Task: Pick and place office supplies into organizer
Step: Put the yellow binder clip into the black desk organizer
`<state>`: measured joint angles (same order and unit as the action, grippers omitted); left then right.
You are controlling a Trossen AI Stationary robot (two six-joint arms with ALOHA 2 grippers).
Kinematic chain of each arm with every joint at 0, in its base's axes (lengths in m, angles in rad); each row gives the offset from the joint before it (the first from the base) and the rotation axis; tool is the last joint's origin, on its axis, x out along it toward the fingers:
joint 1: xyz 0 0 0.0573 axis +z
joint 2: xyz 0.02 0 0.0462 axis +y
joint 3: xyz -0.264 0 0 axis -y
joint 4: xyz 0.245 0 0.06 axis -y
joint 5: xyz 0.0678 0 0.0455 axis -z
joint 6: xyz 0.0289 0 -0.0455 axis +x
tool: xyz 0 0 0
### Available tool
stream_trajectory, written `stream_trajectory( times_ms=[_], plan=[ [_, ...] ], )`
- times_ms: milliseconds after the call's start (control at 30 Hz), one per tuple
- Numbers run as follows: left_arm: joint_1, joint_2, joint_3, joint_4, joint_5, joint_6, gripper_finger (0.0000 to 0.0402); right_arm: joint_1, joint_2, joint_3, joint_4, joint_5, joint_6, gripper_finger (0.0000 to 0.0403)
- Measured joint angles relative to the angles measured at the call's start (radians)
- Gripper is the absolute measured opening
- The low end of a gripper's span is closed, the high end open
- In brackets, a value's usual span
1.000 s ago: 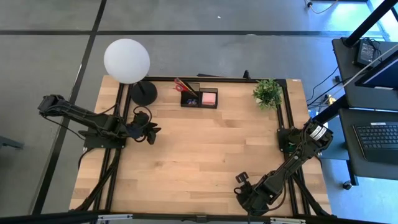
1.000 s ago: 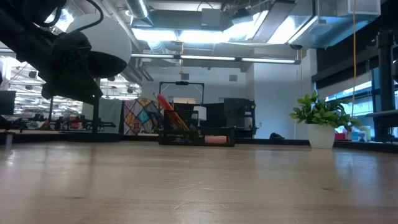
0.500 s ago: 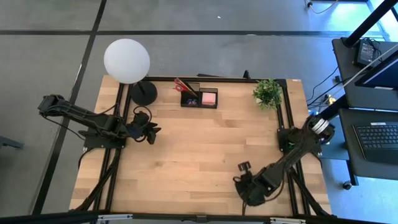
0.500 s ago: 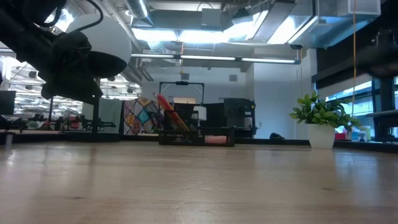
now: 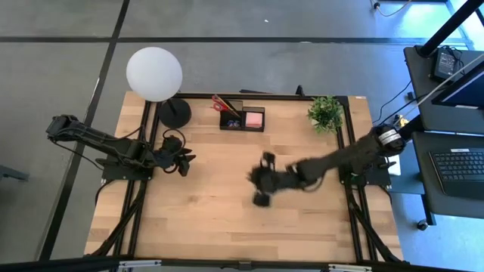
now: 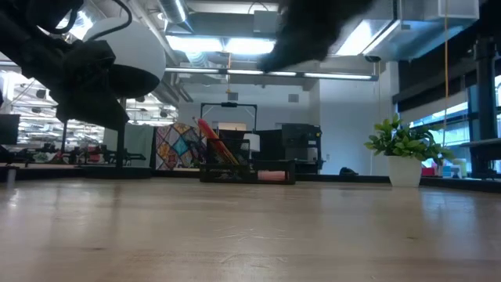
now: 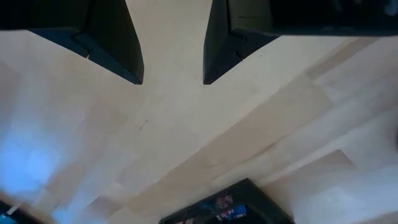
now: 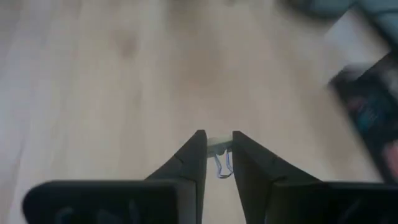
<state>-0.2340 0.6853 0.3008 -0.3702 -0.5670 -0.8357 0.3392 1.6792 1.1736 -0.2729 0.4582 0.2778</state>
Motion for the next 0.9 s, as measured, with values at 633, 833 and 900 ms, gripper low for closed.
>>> stream_trajectory(
  times_ms=[633, 833, 900],
  plan=[
    [0.000, 0.000, 0.000, 0.000, -0.186, 0.146, 0.0159, -0.467, 0.163, 0.002, 0.518, -0.043, -0.046, 0.0068],
    [0.000, 0.000, 0.000, 0.000, -0.201, 0.194, 0.0159, -0.538, 0.234, 0.003, 0.621, -0.087, -0.010, 0.0068],
    [0.000, 0.000, 0.000, 0.000, -0.200, 0.216, 0.0159, -0.558, 0.256, 0.010, 0.617, -0.118, 0.017, 0.0068]
  ],
)
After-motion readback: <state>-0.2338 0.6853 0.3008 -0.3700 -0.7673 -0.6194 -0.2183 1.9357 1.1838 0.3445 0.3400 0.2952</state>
